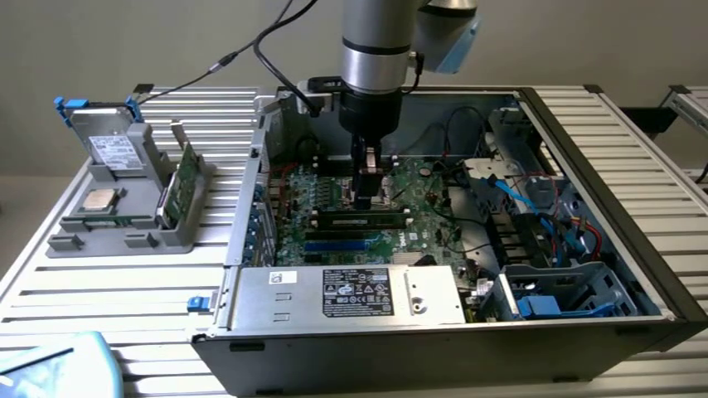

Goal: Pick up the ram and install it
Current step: 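Press down the ram until it locks into place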

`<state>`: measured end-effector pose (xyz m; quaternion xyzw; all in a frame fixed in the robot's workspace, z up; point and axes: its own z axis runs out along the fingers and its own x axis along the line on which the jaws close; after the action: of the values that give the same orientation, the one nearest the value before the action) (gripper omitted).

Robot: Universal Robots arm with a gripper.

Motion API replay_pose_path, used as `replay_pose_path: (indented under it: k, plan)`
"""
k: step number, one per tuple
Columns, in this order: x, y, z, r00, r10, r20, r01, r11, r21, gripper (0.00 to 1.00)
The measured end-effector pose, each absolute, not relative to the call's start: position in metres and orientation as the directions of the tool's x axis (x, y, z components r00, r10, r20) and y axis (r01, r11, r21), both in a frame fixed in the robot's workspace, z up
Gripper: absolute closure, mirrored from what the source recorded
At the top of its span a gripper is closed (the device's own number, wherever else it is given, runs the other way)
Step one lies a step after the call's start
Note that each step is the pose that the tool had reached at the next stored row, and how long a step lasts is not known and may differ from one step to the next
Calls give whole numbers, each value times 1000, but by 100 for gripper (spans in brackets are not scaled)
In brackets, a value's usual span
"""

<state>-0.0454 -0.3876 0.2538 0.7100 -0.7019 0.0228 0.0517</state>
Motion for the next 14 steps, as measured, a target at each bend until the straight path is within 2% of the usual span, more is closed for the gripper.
replay_pose_path:
  k: [7,10,11,13,14]
  plan:
    - [-45,-388,254,14,-994,105,-999,-9,42,56]
    - [-45,-388,254,14,-994,105,-999,-9,41,76]
    - [-45,-388,254,14,-994,105,-999,-9,42,76]
    - [-45,-388,254,14,-994,105,-999,-9,42,87]
    - [-45,-389,254,14,-994,105,-999,-9,42,87]
